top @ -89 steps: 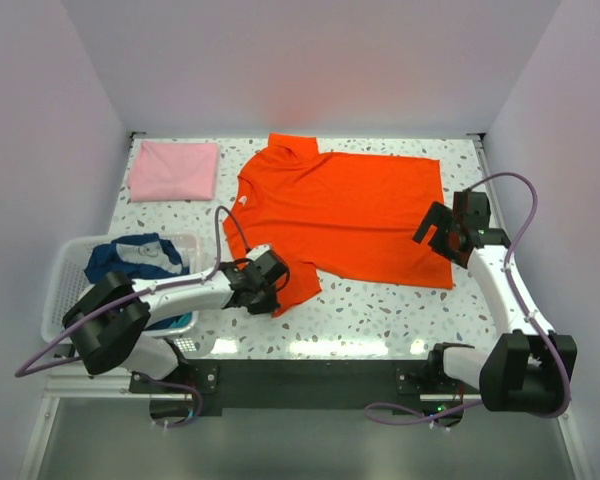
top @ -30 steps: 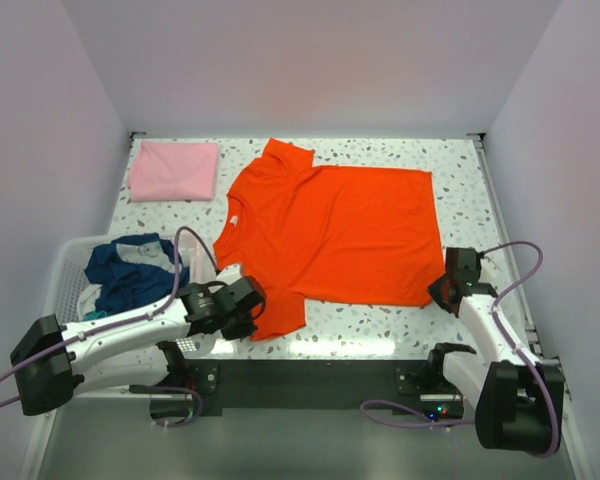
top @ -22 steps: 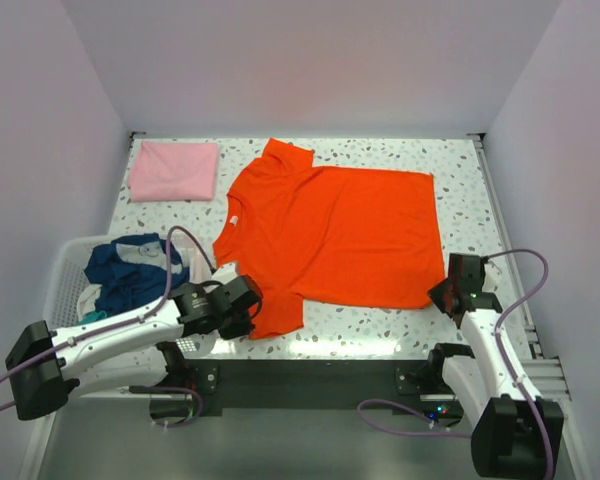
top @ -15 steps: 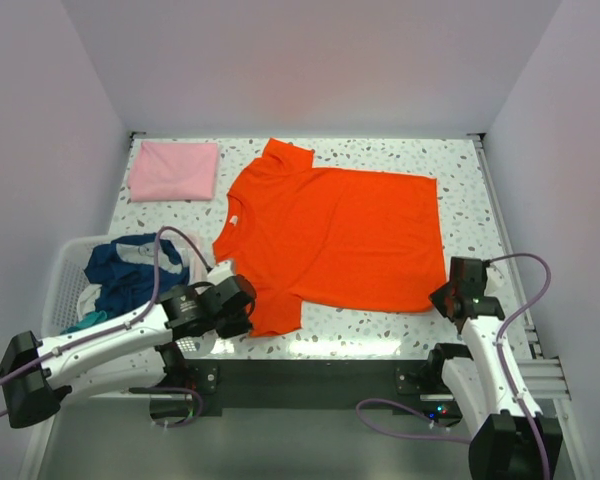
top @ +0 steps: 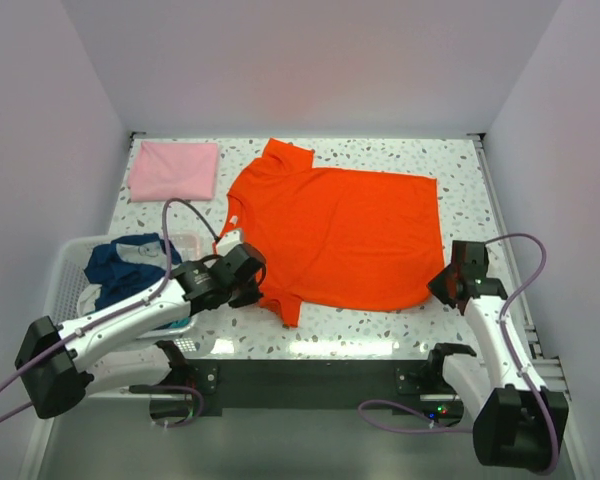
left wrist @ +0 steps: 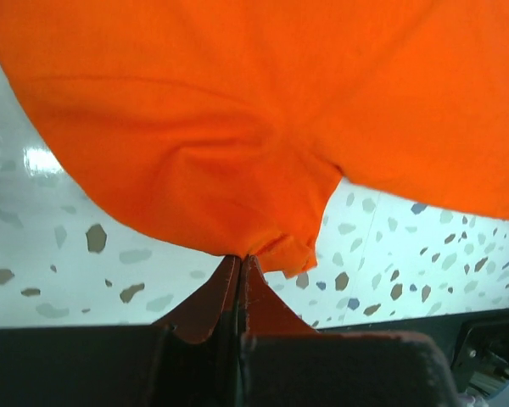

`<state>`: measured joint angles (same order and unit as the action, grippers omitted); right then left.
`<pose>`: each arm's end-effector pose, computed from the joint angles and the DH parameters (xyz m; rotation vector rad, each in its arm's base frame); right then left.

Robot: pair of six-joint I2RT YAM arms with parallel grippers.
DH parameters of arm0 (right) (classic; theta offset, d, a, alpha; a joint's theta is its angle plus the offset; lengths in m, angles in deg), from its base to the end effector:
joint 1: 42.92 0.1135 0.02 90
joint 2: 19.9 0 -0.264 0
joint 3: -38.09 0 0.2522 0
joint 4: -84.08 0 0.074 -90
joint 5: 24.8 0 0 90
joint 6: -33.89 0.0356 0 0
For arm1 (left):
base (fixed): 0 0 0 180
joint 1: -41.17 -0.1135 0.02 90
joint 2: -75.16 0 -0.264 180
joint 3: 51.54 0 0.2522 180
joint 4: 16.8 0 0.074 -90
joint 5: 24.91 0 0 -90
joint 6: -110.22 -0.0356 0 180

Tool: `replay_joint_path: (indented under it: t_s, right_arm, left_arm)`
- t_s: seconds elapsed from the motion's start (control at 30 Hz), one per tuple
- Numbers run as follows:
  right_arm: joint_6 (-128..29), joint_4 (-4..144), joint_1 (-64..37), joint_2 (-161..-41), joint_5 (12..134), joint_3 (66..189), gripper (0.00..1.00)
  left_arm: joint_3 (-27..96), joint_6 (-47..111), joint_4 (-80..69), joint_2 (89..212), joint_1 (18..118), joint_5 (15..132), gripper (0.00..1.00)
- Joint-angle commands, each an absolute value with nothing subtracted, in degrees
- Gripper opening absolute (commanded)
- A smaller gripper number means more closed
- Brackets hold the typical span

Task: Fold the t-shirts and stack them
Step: Fold the tshirt

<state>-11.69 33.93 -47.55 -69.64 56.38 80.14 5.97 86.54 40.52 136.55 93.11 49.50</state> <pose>0.1565 -0.0181 0.1888 1.1155 2.3077 0.0655 0.1292 -0.1495 0.2333 -0.4205 2.5953 -0.3945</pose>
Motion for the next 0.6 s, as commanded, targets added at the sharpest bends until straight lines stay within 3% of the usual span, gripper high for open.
replay_joint_path:
  t_s: [0.0,0.57]
  right_arm:
    - [-15.1,35.1,-47.7,-71.1,58.1,84.3,0.0]
    - [-17.6,37.5,-47.7,-82.8,58.8,96.7,0.01]
  left_arm:
    - [9.1,79.3,35.1,138.4,89.8,49.5,0.0]
    - [22.9,66.7,29.2,149.5,78.3,49.4,0.0]
